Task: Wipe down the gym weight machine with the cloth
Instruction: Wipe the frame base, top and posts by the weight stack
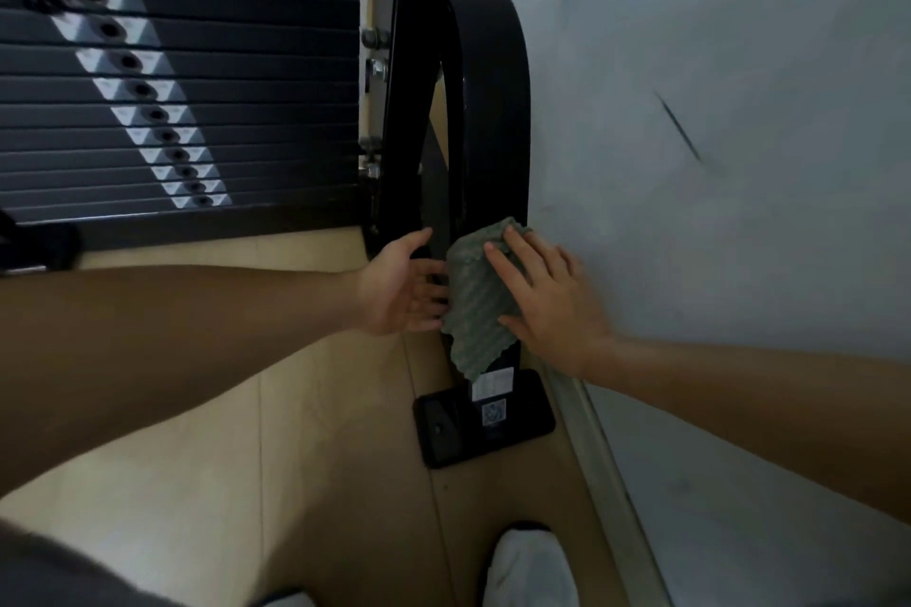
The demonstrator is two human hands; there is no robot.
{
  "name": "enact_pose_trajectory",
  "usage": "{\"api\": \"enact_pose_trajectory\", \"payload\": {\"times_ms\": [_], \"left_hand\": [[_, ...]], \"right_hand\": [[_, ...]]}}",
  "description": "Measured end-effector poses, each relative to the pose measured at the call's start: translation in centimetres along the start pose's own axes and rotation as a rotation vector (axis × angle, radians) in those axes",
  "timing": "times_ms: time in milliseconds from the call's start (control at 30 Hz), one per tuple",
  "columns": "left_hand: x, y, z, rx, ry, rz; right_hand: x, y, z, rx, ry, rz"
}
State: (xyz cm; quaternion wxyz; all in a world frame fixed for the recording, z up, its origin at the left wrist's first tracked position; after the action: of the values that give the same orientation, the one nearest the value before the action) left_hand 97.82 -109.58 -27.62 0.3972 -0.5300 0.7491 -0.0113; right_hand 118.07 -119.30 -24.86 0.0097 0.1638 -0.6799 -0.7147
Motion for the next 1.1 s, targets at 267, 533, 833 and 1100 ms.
{"api": "enact_pose_trajectory", "payload": {"times_ms": [267,533,833,1100], "left_hand": [[3.8,-0.6,0.4,-0.020,0.091,-0.016],[4.4,-2.1,-0.1,-0.065,0.066,-0.027],[-0.4,-3.0,-0.6,-0.157,-0.172,-0.104],[-6.6,-2.8,-2.4,-0.264,-0.618,0.061]], "right_hand": [[2.2,-3.2,-3.8,0.118,-0.076,0.120],[1.2,-4.4,-6.0,0.140,0.059,0.027],[0.8,-0.2,0.3,-0.045,-0.070,0.176],[-1.7,4.2,6.8,-0.220,-0.182,0.425]]}}
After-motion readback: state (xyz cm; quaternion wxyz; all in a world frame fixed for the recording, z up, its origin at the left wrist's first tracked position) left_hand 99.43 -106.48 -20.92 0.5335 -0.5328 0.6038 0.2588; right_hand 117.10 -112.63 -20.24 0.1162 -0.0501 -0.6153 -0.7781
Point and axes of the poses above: each hand's wrist, its own z-axis towards the middle knuckle, its own y-axis out of the back of the hand, x = y × z, the point moved 1 cm from there along z, towards the middle knuckle, and after that the axes turned 4 degrees about x, right-handed, at the moved point
